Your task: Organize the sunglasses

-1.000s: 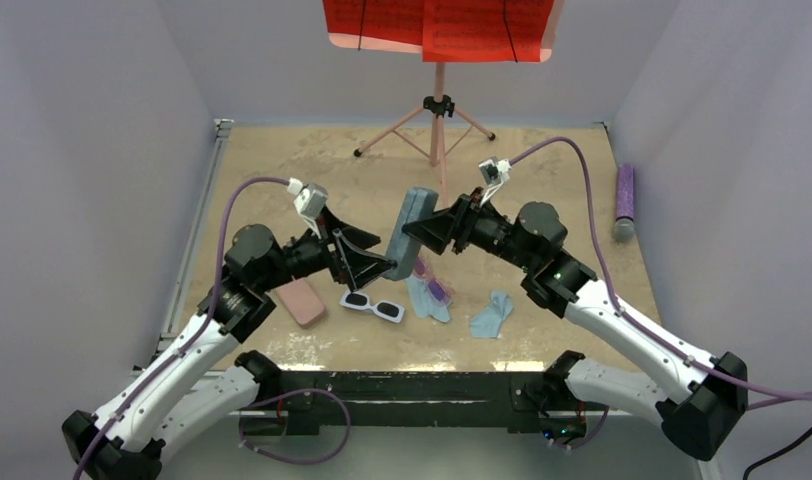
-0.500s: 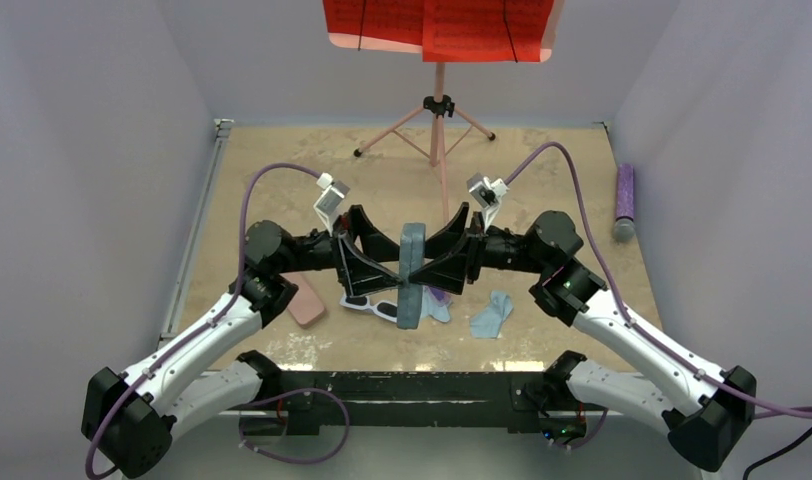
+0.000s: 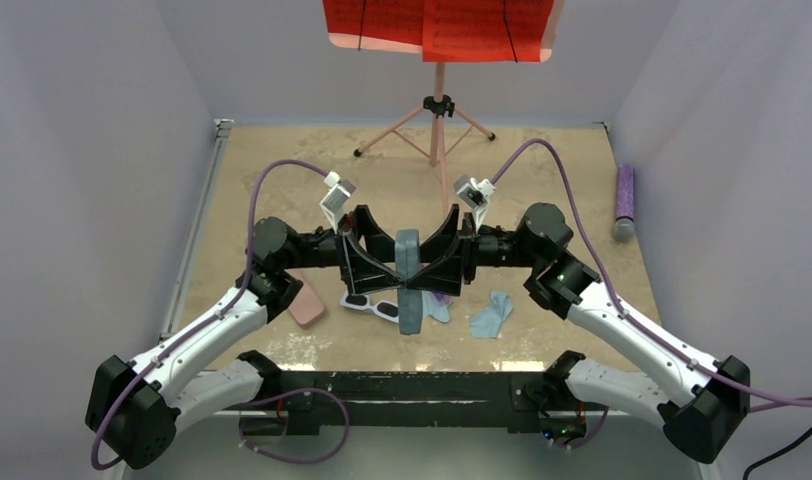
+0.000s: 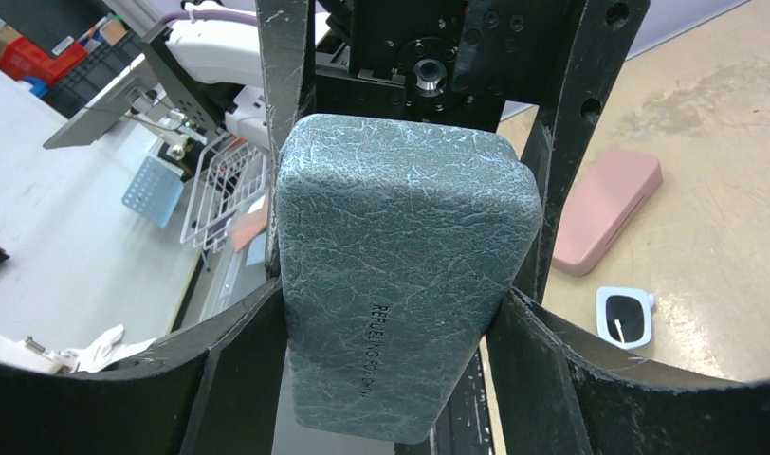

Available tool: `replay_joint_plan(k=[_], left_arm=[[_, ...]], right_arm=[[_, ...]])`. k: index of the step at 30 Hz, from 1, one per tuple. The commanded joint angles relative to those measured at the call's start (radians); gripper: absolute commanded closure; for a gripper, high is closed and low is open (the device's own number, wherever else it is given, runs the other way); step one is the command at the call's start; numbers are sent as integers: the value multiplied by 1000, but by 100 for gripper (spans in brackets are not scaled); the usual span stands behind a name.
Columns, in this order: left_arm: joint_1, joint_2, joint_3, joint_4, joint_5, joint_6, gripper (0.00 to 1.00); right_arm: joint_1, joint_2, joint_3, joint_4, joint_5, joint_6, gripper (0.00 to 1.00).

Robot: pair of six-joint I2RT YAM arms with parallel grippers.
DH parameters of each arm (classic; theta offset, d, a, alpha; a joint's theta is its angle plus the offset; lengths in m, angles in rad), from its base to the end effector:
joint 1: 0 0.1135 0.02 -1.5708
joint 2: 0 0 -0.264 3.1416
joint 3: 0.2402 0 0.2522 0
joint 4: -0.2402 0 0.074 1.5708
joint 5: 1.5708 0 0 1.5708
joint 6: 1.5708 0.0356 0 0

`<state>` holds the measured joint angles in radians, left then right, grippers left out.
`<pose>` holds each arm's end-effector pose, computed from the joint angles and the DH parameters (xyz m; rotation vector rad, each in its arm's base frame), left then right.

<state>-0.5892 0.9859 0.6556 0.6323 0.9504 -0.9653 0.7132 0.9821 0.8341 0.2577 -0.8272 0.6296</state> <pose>0.1633 -0.1440 0.3391 0.6924 1.5416 -1.8279 0.1508 0.1651 0.3670 -0.8340 1.5363 1.6295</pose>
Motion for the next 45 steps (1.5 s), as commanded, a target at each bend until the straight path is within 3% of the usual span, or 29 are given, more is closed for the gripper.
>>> replay_joint_plan(k=[1,9,15,24,28,35,40,43,45], left_arm=[[3,25,26,77,13,-14,0],[2,84,18,203,60,-76,0],[3,105,30,299,99,-134,2],[5,85,51,229,78,-99,4],[5,75,53,230,67,-85,6],[3,101,50,284,124,-104,26],[5,98,48,299,198,-74,48],[10,76,46,219,258,7,48],[24,62,55,90,267,111,59]], right_arm=[[19,20,63,30,-27,-40,100],[37,11,86,-58,-59,-155,100],[37,25,88,-61,-50,-153,100],[37,10,91,-147,32,-197,100],[37,-8,67,-105,39,-173,100],[37,-20,73,-73,31,-148,100],[37,-19,73,5,-46,-89,100],[37,-34,77,5,-46,-76,100],[37,-39,84,-3,-57,-56,100]])
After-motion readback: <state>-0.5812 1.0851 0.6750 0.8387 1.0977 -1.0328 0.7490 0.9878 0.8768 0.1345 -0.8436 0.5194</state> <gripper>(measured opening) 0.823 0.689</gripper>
